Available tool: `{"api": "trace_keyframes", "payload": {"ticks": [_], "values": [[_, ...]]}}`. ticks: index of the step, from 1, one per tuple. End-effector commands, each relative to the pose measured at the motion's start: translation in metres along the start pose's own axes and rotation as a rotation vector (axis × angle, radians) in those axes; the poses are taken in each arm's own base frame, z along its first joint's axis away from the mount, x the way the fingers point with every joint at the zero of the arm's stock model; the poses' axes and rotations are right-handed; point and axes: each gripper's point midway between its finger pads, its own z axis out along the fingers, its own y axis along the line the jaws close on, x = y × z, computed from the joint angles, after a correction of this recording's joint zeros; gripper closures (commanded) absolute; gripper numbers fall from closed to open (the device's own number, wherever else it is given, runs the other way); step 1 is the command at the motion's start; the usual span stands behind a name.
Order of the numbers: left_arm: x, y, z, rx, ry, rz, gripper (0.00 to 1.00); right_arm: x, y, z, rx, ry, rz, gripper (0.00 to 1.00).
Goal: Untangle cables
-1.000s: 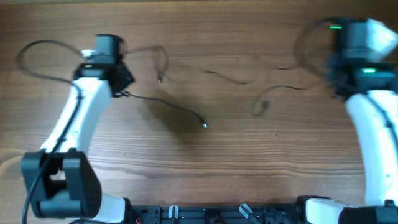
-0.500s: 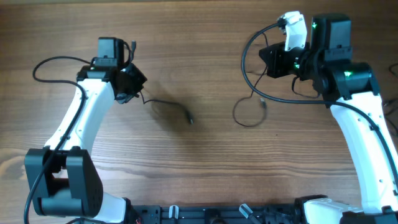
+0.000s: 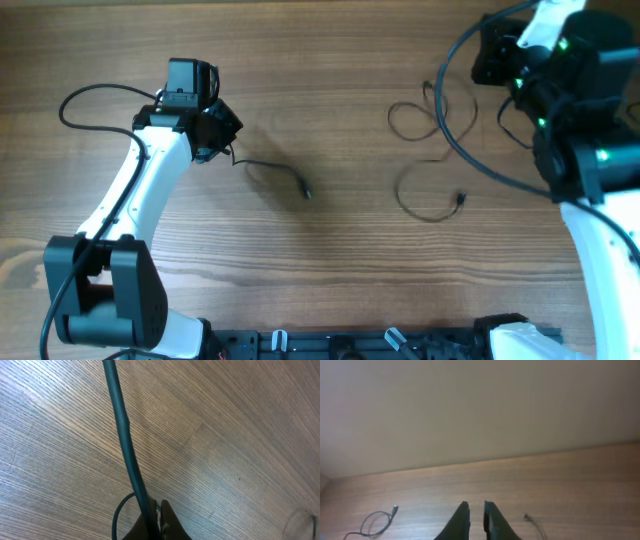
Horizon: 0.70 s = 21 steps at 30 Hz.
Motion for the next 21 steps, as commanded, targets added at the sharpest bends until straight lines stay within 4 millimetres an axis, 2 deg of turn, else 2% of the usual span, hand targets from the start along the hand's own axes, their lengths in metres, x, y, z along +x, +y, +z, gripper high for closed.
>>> {"api": "trace_keyframes", "payload": {"ticks": [1, 2, 3, 4, 5, 6, 7, 9, 11, 12, 13, 14, 16, 20, 21], "values": [[0.003, 0.005, 0.007, -0.024, 0.006, -0.016, 0.96, 0.047, -0.023, 0.065, 0.077, 0.157, 0.02, 0.86], [0.003, 0.005, 0.007, -0.024, 0.006, -0.016, 0.96, 0.065, -0.027, 0.083, 0.083, 0.208, 0.022, 0.87], [0.003, 0.006, 0.007, -0.025, 0.007, -0.016, 0.95, 0.095, -0.035, 0.107, 0.101, 0.296, 0.027, 0.88], [0.004, 0.006, 0.007, -0.027, 0.009, -0.016, 0.96, 0.119, -0.042, 0.12, 0.116, 0.364, 0.033, 0.78], [0.005, 0.007, 0.007, -0.03, 0.012, -0.016, 0.95, 0.143, -0.048, 0.132, 0.13, 0.43, 0.036, 0.5], [0.005, 0.007, 0.007, -0.03, 0.012, -0.016, 0.93, 0.161, -0.053, 0.137, 0.146, 0.485, 0.04, 0.33], [0.004, 0.007, 0.007, -0.029, 0.011, -0.016, 0.93, 0.176, -0.058, 0.14, 0.161, 0.532, 0.042, 0.0], [0.003, 0.006, 0.007, -0.025, 0.006, -0.016, 0.92, 0.204, -0.068, 0.142, 0.209, 0.62, 0.075, 0.0], [0.001, 0.004, 0.007, -0.018, -0.001, -0.015, 0.89, 0.216, -0.069, 0.145, 0.193, 0.656, 0.045, 0.0], [0.001, 0.003, 0.007, -0.016, -0.003, -0.016, 0.89, 0.229, -0.042, 0.142, -0.029, 0.722, -0.084, 0.0], [0.001, 0.003, 0.007, -0.016, -0.002, -0.016, 0.89, 0.236, -0.028, 0.139, -0.142, 0.744, -0.146, 0.0], [0.0, 0.003, 0.007, -0.014, -0.005, -0.015, 0.88, 0.243, -0.023, 0.138, -0.201, 0.751, -0.202, 0.0], [-0.002, 0.001, 0.007, -0.006, -0.013, -0.015, 0.87, 0.258, -0.031, 0.145, -0.203, 0.748, -0.255, 0.0], [-0.002, 0.0, 0.007, -0.004, -0.015, -0.014, 0.87, 0.302, -0.043, 0.165, -0.192, 0.805, -0.223, 0.01], [-0.002, 0.0, 0.007, -0.004, -0.015, -0.015, 0.87, 0.309, -0.044, 0.171, -0.183, 0.809, -0.186, 0.08]]}}
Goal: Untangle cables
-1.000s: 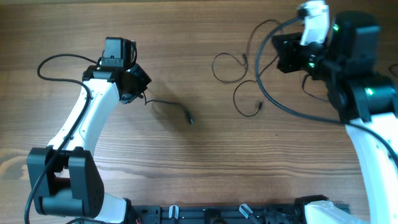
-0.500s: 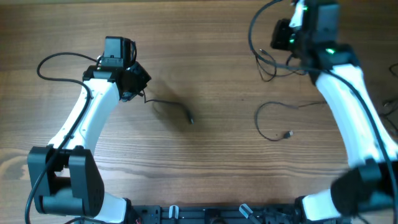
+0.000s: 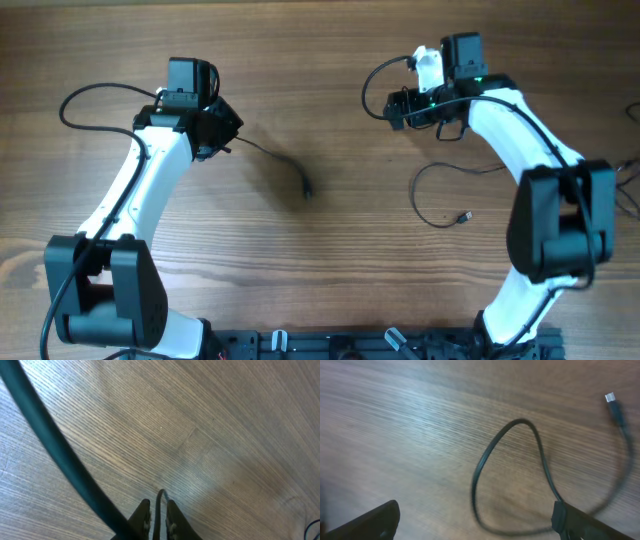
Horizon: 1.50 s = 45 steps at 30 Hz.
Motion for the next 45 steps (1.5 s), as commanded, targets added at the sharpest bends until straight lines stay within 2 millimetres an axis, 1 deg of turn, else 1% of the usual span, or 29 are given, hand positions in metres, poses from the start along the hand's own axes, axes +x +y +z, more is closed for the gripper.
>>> {"api": "trace_keyframes", "payload": {"ticks": [1, 2, 3, 4, 6, 9, 10, 11, 12, 13, 16, 17, 19, 20, 22, 23, 25, 27, 28, 29, 30, 31, 33, 34, 35, 38, 40, 42, 45], "values": [[0.003, 0.005, 0.006, -0.024, 0.006, -0.008, 0.87, 0.018, 0.005, 0.033, -0.071, 0.048, 0.032, 0.27], [0.003, 0.006, 0.006, -0.026, 0.008, -0.009, 0.87, 0.018, 0.014, 0.034, -0.129, 0.047, 0.035, 0.67], [0.004, 0.007, 0.006, -0.029, 0.011, -0.009, 0.87, 0.016, 0.02, 0.031, -0.162, 0.042, 0.061, 0.96], [0.005, 0.007, 0.006, -0.03, 0.012, -0.009, 0.87, 0.014, 0.021, 0.027, -0.161, 0.042, 0.101, 0.96], [0.004, 0.007, 0.007, -0.026, 0.008, -0.009, 0.87, 0.008, 0.029, -0.006, -0.183, 0.043, 0.119, 0.96], [0.005, 0.007, 0.007, -0.027, 0.009, -0.009, 0.87, -0.005, 0.065, -0.085, -0.281, -0.035, 0.048, 0.96], [0.004, 0.007, 0.007, -0.027, 0.009, -0.009, 0.87, -0.005, 0.069, -0.097, -0.281, -0.043, 0.052, 0.95], [0.004, 0.006, 0.007, -0.025, 0.007, -0.009, 0.86, 0.0, 0.074, -0.124, -0.261, -0.047, 0.085, 0.96], [0.004, 0.006, 0.007, -0.025, 0.007, -0.008, 0.87, 0.01, 0.067, -0.139, -0.181, -0.032, 0.143, 0.96], [0.004, 0.006, 0.007, -0.025, 0.007, -0.009, 0.87, 0.018, 0.058, -0.146, -0.111, -0.011, 0.173, 0.96], [0.004, 0.006, 0.007, -0.025, 0.007, -0.008, 0.85, 0.061, 0.012, -0.155, 0.205, 0.123, 0.311, 0.95], [0.004, 0.006, 0.007, -0.025, 0.007, -0.008, 0.85, 0.071, 0.003, -0.157, 0.269, 0.151, 0.361, 0.95], [0.004, 0.006, 0.007, -0.025, 0.007, -0.008, 0.85, 0.085, 0.002, -0.155, 0.288, 0.187, 0.451, 0.94], [0.004, 0.006, 0.007, -0.025, 0.007, -0.008, 0.85, 0.09, 0.002, -0.154, 0.294, 0.203, 0.483, 0.87], [0.004, 0.007, 0.007, -0.026, 0.007, -0.009, 0.85, 0.102, 0.002, -0.147, 0.296, 0.232, 0.494, 0.83], [0.004, 0.006, 0.007, -0.026, 0.007, -0.008, 0.85, 0.107, 0.007, -0.14, 0.255, 0.259, 0.45, 0.82], [0.004, 0.006, 0.007, -0.025, 0.006, -0.008, 0.85, 0.118, 0.024, -0.125, 0.157, 0.308, 0.296, 0.76], [0.004, 0.006, 0.007, -0.025, 0.006, -0.008, 0.85, 0.139, 0.038, -0.106, 0.139, 0.356, 0.188, 0.65], [0.004, 0.006, 0.007, -0.025, 0.006, -0.008, 0.85, 0.145, 0.041, -0.096, 0.153, 0.357, 0.164, 0.63], [0.004, 0.006, 0.007, -0.025, 0.007, -0.008, 0.85, 0.151, 0.04, -0.089, 0.196, 0.353, 0.2, 0.54], [0.004, 0.006, 0.007, -0.025, 0.007, -0.008, 0.85, 0.155, 0.039, -0.083, 0.229, 0.341, 0.258, 0.37], [0.004, 0.007, 0.007, -0.026, 0.008, -0.009, 0.84, 0.16, 0.042, -0.075, 0.243, 0.325, 0.339, 0.31], [0.004, 0.006, 0.007, -0.025, 0.007, -0.008, 0.84, 0.164, 0.042, -0.065, 0.249, 0.298, 0.406, 0.2], [0.004, 0.006, 0.007, -0.025, 0.007, -0.008, 0.83, 0.165, 0.042, -0.062, 0.25, 0.288, 0.425, 0.18], [0.004, 0.006, 0.007, -0.025, 0.007, -0.008, 0.83, 0.168, 0.041, -0.057, 0.249, 0.279, 0.438, 0.18], [0.004, 0.006, 0.007, -0.025, 0.007, -0.008, 0.83, 0.174, 0.047, -0.05, 0.203, 0.287, 0.372, 0.19], [0.004, 0.006, 0.007, -0.025, 0.006, -0.008, 0.83, 0.172, 0.05, -0.044, 0.195, 0.271, 0.358, 0.27], [0.004, 0.006, 0.007, -0.025, 0.007, -0.008, 0.83, 0.17, 0.056, -0.035, 0.187, 0.262, 0.332, 0.29], [0.004, 0.006, 0.007, -0.025, 0.007, -0.008, 0.83, 0.166, 0.046, -0.015, 0.24, 0.236, 0.34, 0.32]]}}
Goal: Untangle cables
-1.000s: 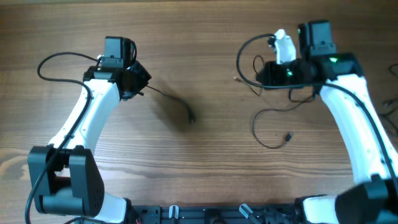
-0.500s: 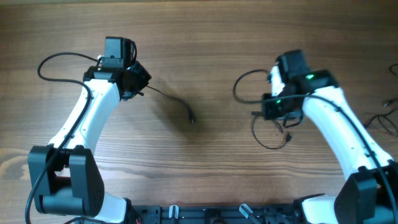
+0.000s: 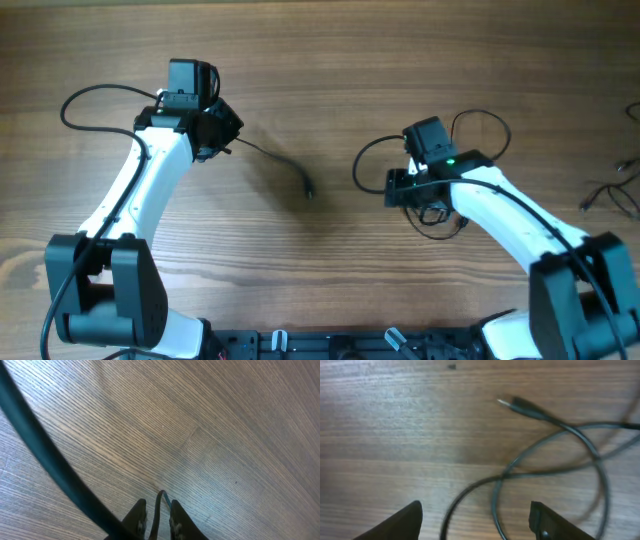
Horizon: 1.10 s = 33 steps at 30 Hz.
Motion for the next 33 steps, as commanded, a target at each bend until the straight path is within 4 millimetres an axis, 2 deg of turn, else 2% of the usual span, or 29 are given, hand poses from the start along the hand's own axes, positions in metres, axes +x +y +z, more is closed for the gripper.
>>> {"api": "trace_keyframes", "payload": {"ticks": [1, 3, 6, 8, 10, 11, 12, 15, 16, 19, 20, 21, 22, 23, 24, 25, 26, 28, 29, 30, 31, 33], "values": [[0.002, 0.005, 0.005, -0.023, 0.004, -0.007, 0.83, 0.004, -0.01, 0.024, 0.062, 0.026, 0.121, 0.38], [0.003, 0.005, 0.005, -0.026, 0.007, -0.007, 0.83, 0.009, -0.012, 0.03, 0.079, 0.044, 0.285, 0.39], [0.003, 0.005, 0.005, -0.026, 0.006, -0.007, 0.82, -0.001, -0.008, 0.032, 0.058, 0.005, 0.285, 0.68], [0.004, 0.006, 0.005, -0.028, 0.009, -0.004, 0.83, -0.005, -0.012, 0.032, 0.077, -0.013, 0.279, 0.93], [0.006, 0.008, 0.005, -0.037, 0.018, -0.004, 0.84, -0.024, -0.004, 0.031, 0.038, -0.086, 0.211, 0.96], [0.007, 0.01, 0.005, -0.042, 0.024, -0.005, 0.84, -0.043, 0.004, 0.027, 0.006, -0.15, 0.136, 0.96], [0.008, 0.01, 0.005, -0.046, 0.028, -0.005, 0.84, -0.061, 0.009, 0.017, -0.013, -0.201, 0.107, 0.96], [0.009, 0.011, 0.005, -0.05, 0.031, -0.005, 0.78, -0.128, 0.018, -0.049, -0.045, -0.406, -0.062, 0.96], [0.01, 0.012, 0.005, -0.053, 0.034, -0.006, 0.76, -0.162, 0.012, -0.09, -0.023, -0.527, -0.097, 0.96], [0.011, 0.014, 0.005, -0.059, 0.041, -0.006, 0.73, -0.228, -0.027, -0.182, 0.062, -0.775, -0.044, 0.95], [0.013, 0.015, 0.004, -0.065, 0.047, -0.007, 0.7, -0.247, -0.048, -0.207, 0.097, -0.852, -0.034, 0.95], [0.014, 0.016, 0.004, -0.069, 0.052, -0.007, 0.65, -0.258, -0.069, -0.222, 0.13, -0.909, -0.023, 0.95], [0.015, 0.017, 0.004, -0.073, 0.056, -0.007, 0.62, -0.265, -0.087, -0.23, 0.163, -0.943, -0.015, 0.96], [0.016, 0.018, 0.004, -0.078, 0.06, -0.007, 0.52, -0.27, -0.106, -0.235, 0.198, -0.966, -0.008, 0.96], [0.017, 0.019, 0.004, -0.082, 0.065, -0.007, 0.34, -0.274, -0.125, -0.239, 0.236, -0.985, -0.001, 0.95], [0.018, 0.02, 0.004, -0.087, 0.069, -0.008, 0.11, -0.278, -0.145, -0.244, 0.275, -1.004, 0.006, 0.95], [0.02, 0.021, 0.004, -0.091, 0.074, -0.008, 0.0, -0.283, -0.168, -0.247, 0.318, -1.026, 0.016, 0.96], [0.02, 0.021, 0.004, -0.091, 0.074, -0.008, 0.0, -0.292, -0.221, -0.249, 0.399, -1.072, 0.074, 0.95], [0.02, 0.021, 0.004, -0.091, 0.074, -0.008, 0.0, -0.294, -0.239, -0.249, 0.421, -1.09, 0.096, 0.96], [0.02, 0.021, 0.004, -0.091, 0.074, -0.008, 0.0, -0.3, -0.27, -0.248, 0.462, -1.131, 0.133, 0.95], [0.02, 0.021, 0.004, -0.091, 0.074, -0.008, 0.0, -0.304, -0.294, -0.245, 0.493, -1.17, 0.157, 0.95], [0.02, 0.021, 0.004, -0.091, 0.074, -0.008, 0.0, -0.312, -0.321, -0.231, 0.534, -1.211, 0.162, 0.95]]}}
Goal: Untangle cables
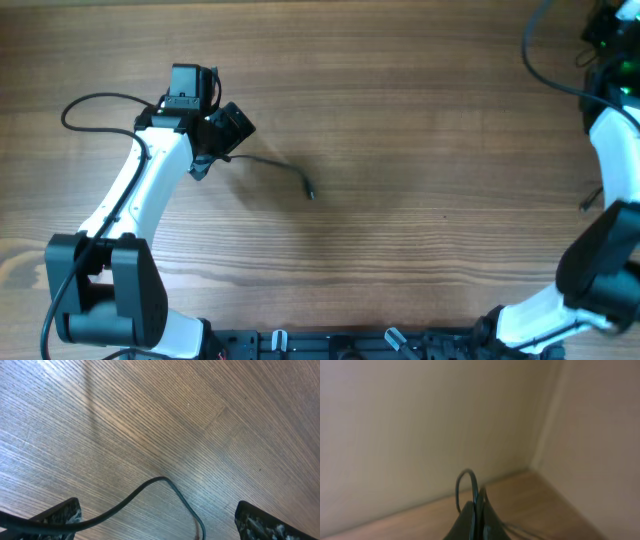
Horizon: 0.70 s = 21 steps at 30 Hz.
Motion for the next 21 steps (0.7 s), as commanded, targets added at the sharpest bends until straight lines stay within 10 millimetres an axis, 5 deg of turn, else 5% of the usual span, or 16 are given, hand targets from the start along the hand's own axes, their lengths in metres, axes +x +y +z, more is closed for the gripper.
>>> {"api": "trace_keyframes", "payload": {"ticks": [1, 6, 8, 11, 12, 15, 19, 21], "values": [[0.001, 0.003, 0.004, -0.019, -0.001, 0.007, 0.0, 0.036, -0.021, 0.036, 0.051, -0.018, -0.063, 0.95], [0.001, 0.003, 0.004, -0.019, -0.001, 0.007, 0.0, 0.119, -0.004, 0.076, 0.008, 0.013, -0.218, 0.95], [0.001, 0.003, 0.004, -0.019, -0.001, 0.007, 0.0, 0.188, -0.001, 0.085, -0.012, 0.158, -0.209, 0.95], [0.001, 0.003, 0.004, -0.018, -0.001, 0.007, 0.0, 0.218, 0.002, 0.08, -0.024, 0.27, -0.109, 0.91], [0.001, 0.003, 0.004, -0.018, -0.001, 0.007, 0.0, 0.219, 0.007, 0.077, -0.045, 0.288, -0.075, 0.75], [0.001, 0.003, 0.004, -0.019, -0.001, 0.007, 0.0, 0.192, 0.03, 0.059, -0.095, 0.329, -0.094, 0.0], [0.001, 0.003, 0.004, -0.018, -0.001, 0.007, 0.0, 0.098, 0.072, 0.019, -0.168, 0.234, -0.093, 0.0], [0.001, 0.003, 0.004, -0.019, -0.001, 0.007, 0.0, 0.065, 0.102, -0.021, -0.213, 0.266, 0.026, 0.0]]}}
